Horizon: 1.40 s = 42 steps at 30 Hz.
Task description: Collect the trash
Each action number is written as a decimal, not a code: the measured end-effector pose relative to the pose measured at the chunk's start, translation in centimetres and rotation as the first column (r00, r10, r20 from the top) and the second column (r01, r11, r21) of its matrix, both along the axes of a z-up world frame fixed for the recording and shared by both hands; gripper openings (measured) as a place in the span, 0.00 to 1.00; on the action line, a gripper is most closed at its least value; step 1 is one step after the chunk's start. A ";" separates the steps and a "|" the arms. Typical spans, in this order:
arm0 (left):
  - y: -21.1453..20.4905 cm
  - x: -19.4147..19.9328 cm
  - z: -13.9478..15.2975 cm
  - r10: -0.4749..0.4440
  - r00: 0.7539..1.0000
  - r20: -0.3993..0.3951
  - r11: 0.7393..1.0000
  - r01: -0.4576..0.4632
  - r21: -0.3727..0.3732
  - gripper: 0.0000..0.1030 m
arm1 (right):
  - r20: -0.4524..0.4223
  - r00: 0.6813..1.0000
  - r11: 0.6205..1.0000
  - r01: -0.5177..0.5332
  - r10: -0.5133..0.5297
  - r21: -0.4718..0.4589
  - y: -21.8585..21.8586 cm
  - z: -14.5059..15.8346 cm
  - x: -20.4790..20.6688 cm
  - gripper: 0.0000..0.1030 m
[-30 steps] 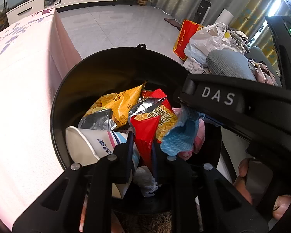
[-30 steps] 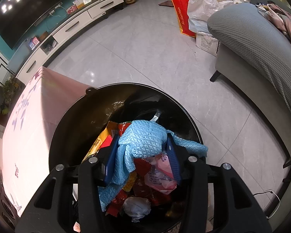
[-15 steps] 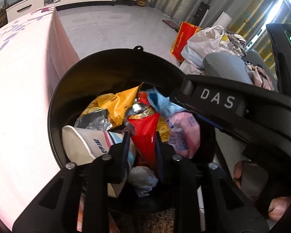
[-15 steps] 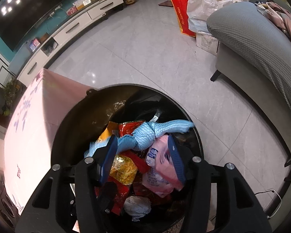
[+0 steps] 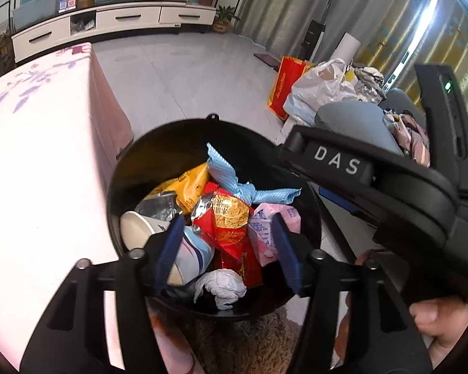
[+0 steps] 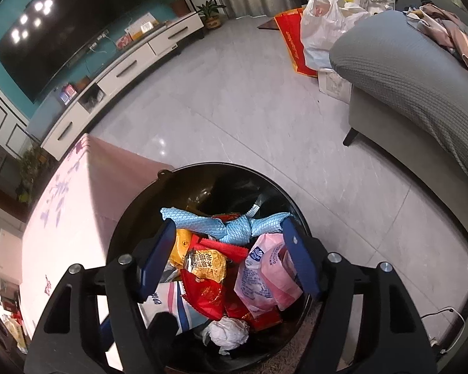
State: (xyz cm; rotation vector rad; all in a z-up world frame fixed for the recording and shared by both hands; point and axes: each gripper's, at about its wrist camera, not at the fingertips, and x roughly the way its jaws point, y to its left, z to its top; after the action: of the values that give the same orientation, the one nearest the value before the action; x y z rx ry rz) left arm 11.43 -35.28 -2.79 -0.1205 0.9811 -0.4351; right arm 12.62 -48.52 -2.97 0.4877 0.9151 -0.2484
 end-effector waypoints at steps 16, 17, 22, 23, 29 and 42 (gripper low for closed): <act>2.5 -1.7 3.5 0.065 0.990 0.126 0.998 -0.066 0.003 0.94 | 0.085 0.993 0.996 0.080 -0.078 -0.030 -1.3 2.1 -1.7 0.90; 2.7 -1.8 3.8 0.070 0.988 0.134 0.998 -0.070 -0.003 0.95 | 0.087 0.993 0.996 0.085 -0.081 -0.040 -1.3 2.2 -1.8 0.91; 3.6 -2.5 5.7 0.122 0.972 0.199 0.992 -0.122 -0.012 0.97 | 0.105 0.990 0.994 0.097 -0.091 -0.058 -1.2 2.8 -2.2 0.97; 3.9 -2.7 6.1 0.127 0.971 0.203 0.992 -0.125 -0.022 0.97 | 0.109 0.990 0.993 0.097 -0.090 -0.059 -1.3 2.9 -2.4 0.97; 5.0 -4.0 7.8 0.127 0.963 0.236 0.992 -0.122 -0.036 0.97 | 0.155 0.986 0.993 0.080 -0.065 -0.091 -0.9 4.4 -3.5 0.97; 5.7 -6.5 9.7 0.138 0.950 0.281 0.990 -0.137 -0.024 0.97 | 0.256 0.965 0.981 0.094 -0.048 -0.167 -0.9 7.5 -6.6 0.97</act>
State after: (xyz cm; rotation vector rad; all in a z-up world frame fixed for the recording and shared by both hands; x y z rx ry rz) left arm 4.88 -29.59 6.94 -0.1257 0.6860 -0.3154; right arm 6.00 -49.44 4.58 0.3761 0.6220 -0.3234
